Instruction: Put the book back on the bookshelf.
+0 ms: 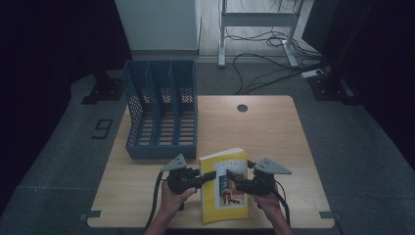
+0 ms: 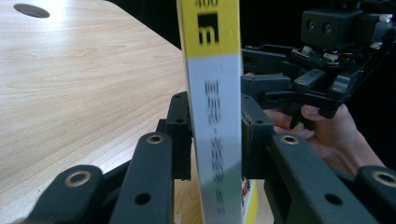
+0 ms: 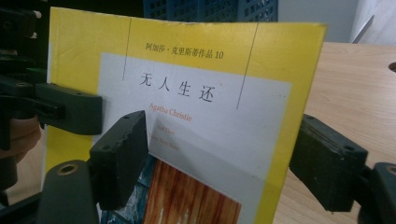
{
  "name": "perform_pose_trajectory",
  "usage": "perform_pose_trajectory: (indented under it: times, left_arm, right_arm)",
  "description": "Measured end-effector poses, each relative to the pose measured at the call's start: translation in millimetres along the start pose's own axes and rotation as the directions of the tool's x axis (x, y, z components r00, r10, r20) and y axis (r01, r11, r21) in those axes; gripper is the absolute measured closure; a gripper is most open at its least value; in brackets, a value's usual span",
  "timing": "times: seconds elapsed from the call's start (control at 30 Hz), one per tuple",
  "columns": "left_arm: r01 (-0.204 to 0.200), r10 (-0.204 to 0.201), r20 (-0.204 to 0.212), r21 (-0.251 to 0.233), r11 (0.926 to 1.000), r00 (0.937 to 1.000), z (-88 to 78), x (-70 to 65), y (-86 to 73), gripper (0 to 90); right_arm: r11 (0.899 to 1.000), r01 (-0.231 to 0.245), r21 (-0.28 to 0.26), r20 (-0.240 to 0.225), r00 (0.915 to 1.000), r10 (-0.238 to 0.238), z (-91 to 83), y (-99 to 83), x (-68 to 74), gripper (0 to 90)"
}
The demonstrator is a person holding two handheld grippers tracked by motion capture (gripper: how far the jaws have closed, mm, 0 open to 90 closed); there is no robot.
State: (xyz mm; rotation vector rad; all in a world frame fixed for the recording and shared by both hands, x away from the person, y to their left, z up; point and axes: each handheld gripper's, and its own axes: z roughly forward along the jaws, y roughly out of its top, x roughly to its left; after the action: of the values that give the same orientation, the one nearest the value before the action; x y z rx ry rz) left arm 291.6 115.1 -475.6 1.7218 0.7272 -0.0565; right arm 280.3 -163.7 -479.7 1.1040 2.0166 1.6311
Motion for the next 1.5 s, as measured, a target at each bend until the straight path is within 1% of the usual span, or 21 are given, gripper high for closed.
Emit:
perform_pose_trajectory:
  times: [0.07,0.13,0.17,0.2,0.27,0.4,0.43,0.5,0.7,0.83,0.93,1.03,1.1,1.2,1.23,1.33,1.37,1.4,1.43,1.47,1.5]
  left_arm:
    - [-0.017,0.017,-0.01,0.007,0.9998,0.9998,1.6,-2.7,-0.6,71.2]
    - [-0.022,0.022,-0.015,0.006,0.9997,0.9997,1.6,-3.5,-0.9,72.0]
    - [-0.022,0.022,-0.015,0.006,0.9997,0.9997,1.6,-3.5,-0.9,72.4]
    - [-0.006,0.006,-0.008,-0.003,1.0,0.9999,1.7,-2.6,-1.6,72.9]
    - [0.0,0.0,-0.006,-0.007,1.0,1.0,1.7,-2.5,-1.9,73.3]
    - [-0.007,0.007,-0.01,-0.024,0.9997,0.9999,1.2,-6.3,-1.3,74.6]
    - [-0.019,0.019,-0.011,-0.029,0.9994,0.9998,0.0,-8.0,0.2,74.9]
    - [-0.019,0.019,-0.015,-0.036,0.9992,0.9997,-1.0,-8.6,1.4,75.2]
    - [-0.017,0.016,-0.032,-0.052,0.9985,0.9994,-5.1,-8.4,2.9,75.6]
    - [-0.032,0.03,-0.034,-0.05,0.9982,0.999,-6.5,-9.5,3.8,75.5]
    - [-0.043,0.041,-0.034,-0.05,0.9978,0.9986,-6.1,-12.0,4.3,75.5]
    - [-0.072,0.071,-0.037,-0.04,0.9966,0.9968,-5.6,-18.1,7.1,75.5]
    - [-0.076,0.075,-0.036,-0.04,0.9963,0.9966,-5.1,-19.4,7.7,75.5]
    - [-0.084,0.082,-0.037,-0.038,0.9958,0.9959,-3.8,-21.4,8.9,75.6]
    - [-0.084,0.083,-0.036,-0.037,0.9958,0.9959,-3.2,-21.7,9.6,75.6]
    - [-0.088,0.087,-0.038,-0.036,0.9954,0.9955,-2.4,-22.7,10.6,75.6]
    - [-0.099,0.097,-0.042,-0.04,0.9943,0.9944,-2.2,-24.3,12.5,75.6]
    - [-0.099,0.097,-0.042,-0.04,0.9943,0.9944,-2.2,-24.3,12.5,75.6]
    - [-0.109,0.107,-0.046,-0.041,0.9932,0.9932,-2.2,-25.7,14.0,75.6]
    - [-0.123,0.121,-0.051,-0.041,0.9915,0.9913,-1.9,-27.5,15.9,75.6]
    - [-0.155,0.152,-0.062,-0.039,0.9872,0.9863,-0.9,-31.7,21.3,75.6]
  right_arm:
    - [1.0,0.003,0.006,-0.013,0.9999,-0.003,1.1,-0.7,1.1,23.4]
    - [1.0,0.018,0.014,-0.009,0.9998,-0.018,2.1,-1.1,2.4,23.3]
    - [1.0,0.019,0.013,-0.009,0.9998,-0.019,2.3,-1.2,2.3,23.6]
    - [1.0,0.016,0.012,-0.011,0.9998,-0.016,2.1,-1.1,1.9,23.8]
    - [1.0,0.017,0.012,-0.011,0.9998,-0.017,1.7,-1.1,1.4,23.9]
    - [1.0,0.007,0.004,-0.014,0.9999,-0.007,0.1,-0.4,0.6,24.2]
    - [1.0,0.003,-0.005,-0.021,0.9998,-0.003,-1.4,0.7,0.2,25.0]
    - [1.0,0.002,-0.014,-0.023,0.9997,-0.003,-3.0,1.6,0.4,26.3]
    - [1.0,0.014,-0.004,-0.025,0.9996,-0.014,-1.3,0.8,2.1,26.6]
    - [1.0,-0.011,0.001,-0.021,0.9997,0.011,1.1,0.1,0.5,22.5]
    - [1.0,-0.027,-0.006,-0.024,0.9994,0.027,1.1,0.4,-0.1,20.8]
    - [0.999,-0.048,-0.025,-0.034,0.9983,0.047,-0.6,2.1,-0.6,18.6]
    - [0.998,-0.055,-0.03,-0.042,0.9976,0.054,-1.4,3.0,-0.4,16.8]
    - [0.998,-0.06,-0.03,-0.051,0.997,0.059,-1.4,3.4,-0.3,16.3]
    - [0.998,-0.057,-0.028,-0.062,0.9965,0.056,-0.8,3.2,-0.1,16.3]
    - [0.998,-0.052,-0.028,-0.069,0.9964,0.05,-0.6,3.4,1.6,16.4]
    - [0.999,-0.034,-0.031,-0.044,0.9985,0.033,-2.1,5.1,4.6,16.6]
    - [0.999,-0.034,-0.031,-0.044,0.9985,0.033,-2.1,5.1,4.6,16.6]
    - [0.999,-0.023,-0.037,-0.032,0.9993,0.022,-3.3,6.5,5.9,16.8]
    - [0.999,-0.008,-0.045,-0.009,0.9999,0.007,-6.4,10.1,8.6,17.3]
    - [0.999,0.0,-0.051,0.002,1.0,0.0,-8.1,11.9,9.5,17.6]
